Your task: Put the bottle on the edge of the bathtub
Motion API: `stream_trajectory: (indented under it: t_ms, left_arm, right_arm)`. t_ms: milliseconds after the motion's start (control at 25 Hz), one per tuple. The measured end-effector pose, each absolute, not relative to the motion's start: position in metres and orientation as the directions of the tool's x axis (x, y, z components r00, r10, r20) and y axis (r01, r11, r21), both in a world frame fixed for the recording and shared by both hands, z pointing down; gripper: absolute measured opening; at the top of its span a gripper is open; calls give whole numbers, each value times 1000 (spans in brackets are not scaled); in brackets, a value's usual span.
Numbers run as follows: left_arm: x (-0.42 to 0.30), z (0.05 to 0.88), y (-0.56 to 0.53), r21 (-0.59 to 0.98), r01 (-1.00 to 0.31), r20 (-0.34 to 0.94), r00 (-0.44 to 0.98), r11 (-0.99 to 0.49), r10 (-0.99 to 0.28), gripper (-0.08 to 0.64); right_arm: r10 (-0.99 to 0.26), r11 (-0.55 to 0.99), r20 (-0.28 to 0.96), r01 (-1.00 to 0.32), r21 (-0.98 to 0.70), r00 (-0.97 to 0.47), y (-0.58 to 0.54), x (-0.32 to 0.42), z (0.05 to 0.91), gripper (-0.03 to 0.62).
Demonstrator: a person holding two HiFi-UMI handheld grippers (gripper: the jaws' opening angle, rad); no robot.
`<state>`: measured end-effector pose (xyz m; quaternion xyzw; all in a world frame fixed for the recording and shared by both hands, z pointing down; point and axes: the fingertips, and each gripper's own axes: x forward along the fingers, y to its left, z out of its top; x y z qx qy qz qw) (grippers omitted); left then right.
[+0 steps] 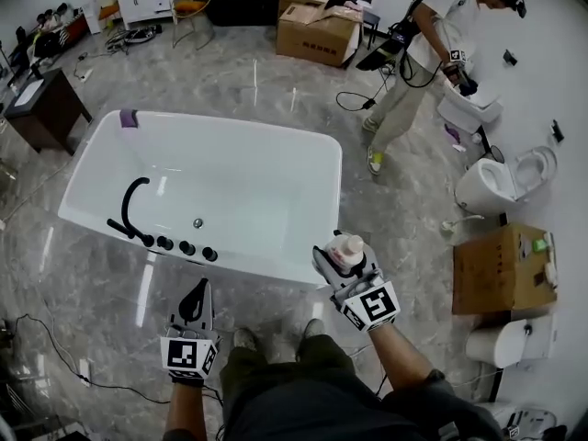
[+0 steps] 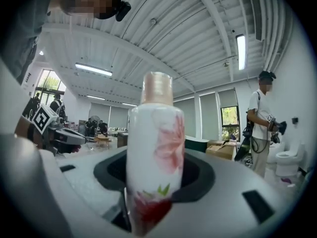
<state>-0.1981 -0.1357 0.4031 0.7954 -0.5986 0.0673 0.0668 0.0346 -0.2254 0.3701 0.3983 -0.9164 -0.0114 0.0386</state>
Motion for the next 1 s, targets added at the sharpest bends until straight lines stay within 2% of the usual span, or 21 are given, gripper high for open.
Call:
stream_trajectory:
  t_ms: [520, 1000]
  left_arm:
    - [-153, 542, -160, 37, -955, 247, 294, -295, -923, 0]
    - [-137, 618, -171, 14, -951, 249, 304, -310, -920, 0]
  right_arm:
    - [-672, 740, 73, -672, 26, -737, -248, 55, 509, 212]
    - [-628, 778, 59, -628, 21, -776, -251, 54, 597, 212]
